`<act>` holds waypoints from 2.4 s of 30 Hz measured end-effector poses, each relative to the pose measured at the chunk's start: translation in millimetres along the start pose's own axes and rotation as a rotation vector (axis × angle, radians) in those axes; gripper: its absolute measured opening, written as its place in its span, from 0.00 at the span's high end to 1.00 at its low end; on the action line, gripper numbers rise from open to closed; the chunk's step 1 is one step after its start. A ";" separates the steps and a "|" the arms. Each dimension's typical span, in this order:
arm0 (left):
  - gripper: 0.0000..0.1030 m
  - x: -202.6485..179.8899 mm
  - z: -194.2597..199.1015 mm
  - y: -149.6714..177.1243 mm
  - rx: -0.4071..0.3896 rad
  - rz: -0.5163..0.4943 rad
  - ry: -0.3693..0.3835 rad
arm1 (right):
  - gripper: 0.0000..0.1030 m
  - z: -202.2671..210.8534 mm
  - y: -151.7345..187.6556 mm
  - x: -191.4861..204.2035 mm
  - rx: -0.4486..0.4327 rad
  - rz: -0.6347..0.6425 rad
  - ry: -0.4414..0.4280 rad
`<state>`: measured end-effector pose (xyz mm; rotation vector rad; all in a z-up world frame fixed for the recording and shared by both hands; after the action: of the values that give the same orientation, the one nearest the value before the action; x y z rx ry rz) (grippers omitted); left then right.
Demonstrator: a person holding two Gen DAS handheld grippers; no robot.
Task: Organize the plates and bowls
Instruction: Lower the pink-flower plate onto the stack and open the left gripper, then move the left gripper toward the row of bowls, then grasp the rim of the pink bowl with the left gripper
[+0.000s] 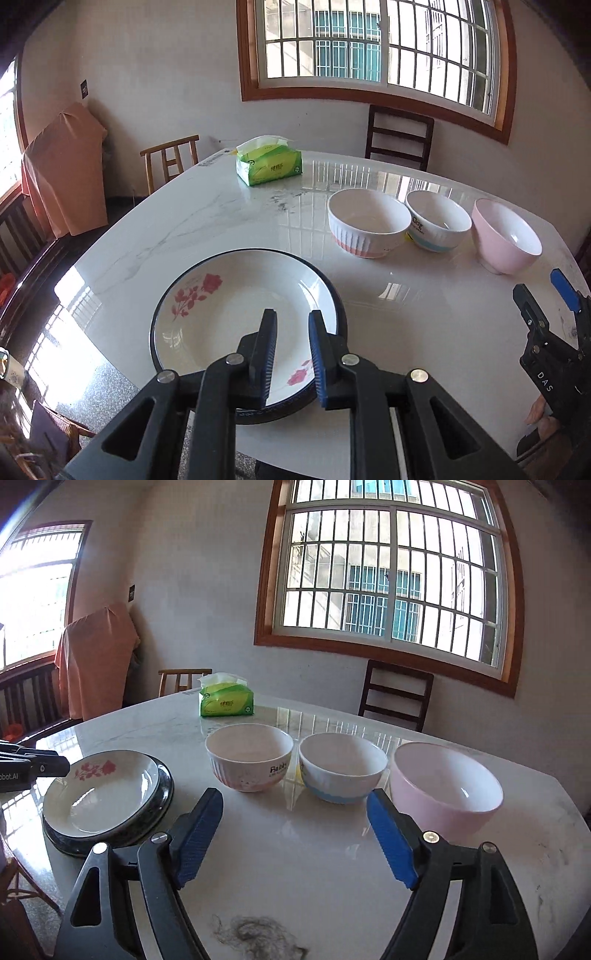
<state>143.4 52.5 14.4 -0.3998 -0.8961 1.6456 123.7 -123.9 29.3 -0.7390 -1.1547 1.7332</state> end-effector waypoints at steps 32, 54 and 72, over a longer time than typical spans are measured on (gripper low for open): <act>0.71 -181.2 20.5 -27.4 -0.133 -0.153 0.124 | 0.01 103.3 35.0 -132.2 -0.182 -0.212 0.573; 0.51 -225.9 -21.8 -73.2 0.246 -0.035 0.444 | 0.02 83.4 16.9 -219.2 0.029 -0.458 0.047; 0.51 -254.3 -75.8 -102.8 0.403 0.075 0.503 | 0.45 -14.6 -16.0 -286.5 0.236 -0.592 -0.158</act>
<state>335.8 -155.7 -10.2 -0.5359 -0.1701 1.6390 261.3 -376.0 38.2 -0.0929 -1.1058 1.3983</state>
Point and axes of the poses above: each gripper's, at about its wrist camera, not at the fingertips, and z roughly against the way its jaws point, x to its left, y to its underside, the point moved 3 cm from there along -z, roughly the way its jaws point, and after that the axes turned 15 degrees about -y, right-handed, at the moved point
